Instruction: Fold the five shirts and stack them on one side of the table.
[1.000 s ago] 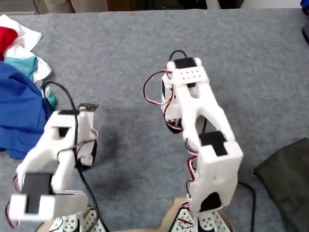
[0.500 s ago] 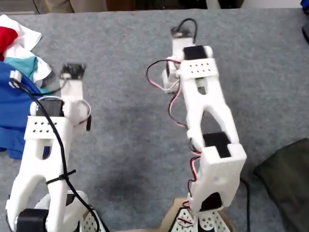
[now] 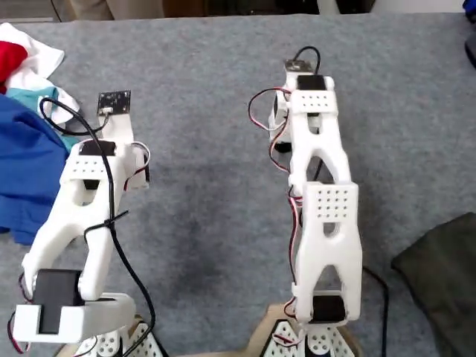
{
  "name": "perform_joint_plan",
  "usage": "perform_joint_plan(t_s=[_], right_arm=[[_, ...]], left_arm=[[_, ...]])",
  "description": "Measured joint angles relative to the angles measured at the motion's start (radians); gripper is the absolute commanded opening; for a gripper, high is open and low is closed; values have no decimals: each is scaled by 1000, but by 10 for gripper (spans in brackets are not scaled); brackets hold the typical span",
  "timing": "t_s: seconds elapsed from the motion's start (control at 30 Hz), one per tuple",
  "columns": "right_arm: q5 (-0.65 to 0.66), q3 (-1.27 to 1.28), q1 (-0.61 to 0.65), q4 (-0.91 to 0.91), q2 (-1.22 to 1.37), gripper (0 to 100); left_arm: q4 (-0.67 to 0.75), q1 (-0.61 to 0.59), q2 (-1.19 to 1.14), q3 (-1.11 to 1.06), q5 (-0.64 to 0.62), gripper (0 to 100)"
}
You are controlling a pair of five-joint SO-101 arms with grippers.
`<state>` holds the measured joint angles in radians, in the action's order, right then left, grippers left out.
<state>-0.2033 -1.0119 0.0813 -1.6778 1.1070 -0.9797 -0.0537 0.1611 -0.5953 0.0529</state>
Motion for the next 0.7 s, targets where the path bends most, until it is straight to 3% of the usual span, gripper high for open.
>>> perform_joint_plan(t_s=[0.23,0.57,0.7], right_arm=[[55,-55,-18,-58,63,5],[160,443,-43,-60,-199,5],[183,535,-46,-60,-276,5]], left_arm=[[-38,0,-6,2,0,20],[-153,-6,-6,107,0,20],[-160,-6,-6,129,0,20]])
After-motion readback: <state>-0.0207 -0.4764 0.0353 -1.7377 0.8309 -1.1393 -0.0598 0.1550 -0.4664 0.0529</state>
